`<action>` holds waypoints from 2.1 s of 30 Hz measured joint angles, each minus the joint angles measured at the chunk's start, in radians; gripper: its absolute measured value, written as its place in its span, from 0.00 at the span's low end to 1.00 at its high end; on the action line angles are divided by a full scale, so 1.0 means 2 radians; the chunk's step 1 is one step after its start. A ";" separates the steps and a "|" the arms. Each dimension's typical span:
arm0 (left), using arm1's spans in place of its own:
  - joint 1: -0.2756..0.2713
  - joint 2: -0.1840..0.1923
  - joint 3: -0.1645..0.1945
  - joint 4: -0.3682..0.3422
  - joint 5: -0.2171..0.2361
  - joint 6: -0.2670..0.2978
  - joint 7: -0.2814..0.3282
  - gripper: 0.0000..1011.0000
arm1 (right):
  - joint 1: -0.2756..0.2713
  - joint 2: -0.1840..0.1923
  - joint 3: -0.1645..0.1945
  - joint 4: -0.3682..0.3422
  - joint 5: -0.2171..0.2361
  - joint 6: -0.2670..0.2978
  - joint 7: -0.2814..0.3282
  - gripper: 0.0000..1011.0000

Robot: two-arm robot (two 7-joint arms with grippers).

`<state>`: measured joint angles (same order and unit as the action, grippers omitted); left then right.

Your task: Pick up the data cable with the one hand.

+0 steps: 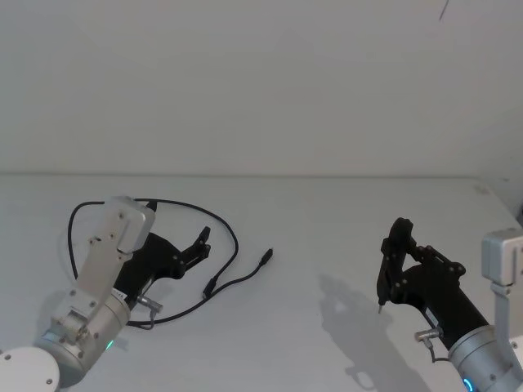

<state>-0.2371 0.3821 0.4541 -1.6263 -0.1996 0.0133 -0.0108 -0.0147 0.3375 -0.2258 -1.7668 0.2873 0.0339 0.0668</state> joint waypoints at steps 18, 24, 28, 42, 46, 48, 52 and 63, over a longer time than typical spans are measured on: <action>-0.001 0.000 0.000 0.001 -0.001 0.000 -0.002 0.99 | 0.000 0.000 0.000 0.000 0.000 0.000 0.000 0.28; -0.008 0.001 0.000 0.005 -0.009 -0.003 -0.022 0.99 | 0.000 0.000 0.000 0.000 0.000 0.000 0.000 0.28; -0.014 0.003 0.000 0.010 -0.017 -0.004 -0.040 0.99 | 0.000 0.000 0.000 0.000 0.000 0.000 0.000 0.28; -0.040 0.016 0.006 0.034 -0.065 0.012 -0.144 0.99 | 0.000 0.000 0.000 0.000 0.000 0.000 0.000 0.28; -0.046 0.022 0.012 0.041 -0.075 0.023 -0.172 0.99 | 0.000 0.000 0.000 0.000 0.000 0.000 0.000 0.28; -0.050 0.026 0.016 0.044 -0.079 0.032 -0.188 0.99 | 0.000 0.000 0.000 0.000 0.000 0.000 0.000 0.28; -0.055 0.034 0.023 0.049 -0.082 0.046 -0.207 0.99 | 0.000 0.000 0.000 0.000 0.000 0.000 0.000 0.28; -0.056 0.048 0.031 0.051 -0.080 0.078 -0.224 0.99 | 0.000 0.000 0.000 0.000 0.000 0.000 0.000 0.28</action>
<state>-0.3493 0.4779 0.5155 -1.5240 -0.3597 0.1687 -0.4595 -0.0146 0.3375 -0.2258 -1.7667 0.2874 0.0341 0.0668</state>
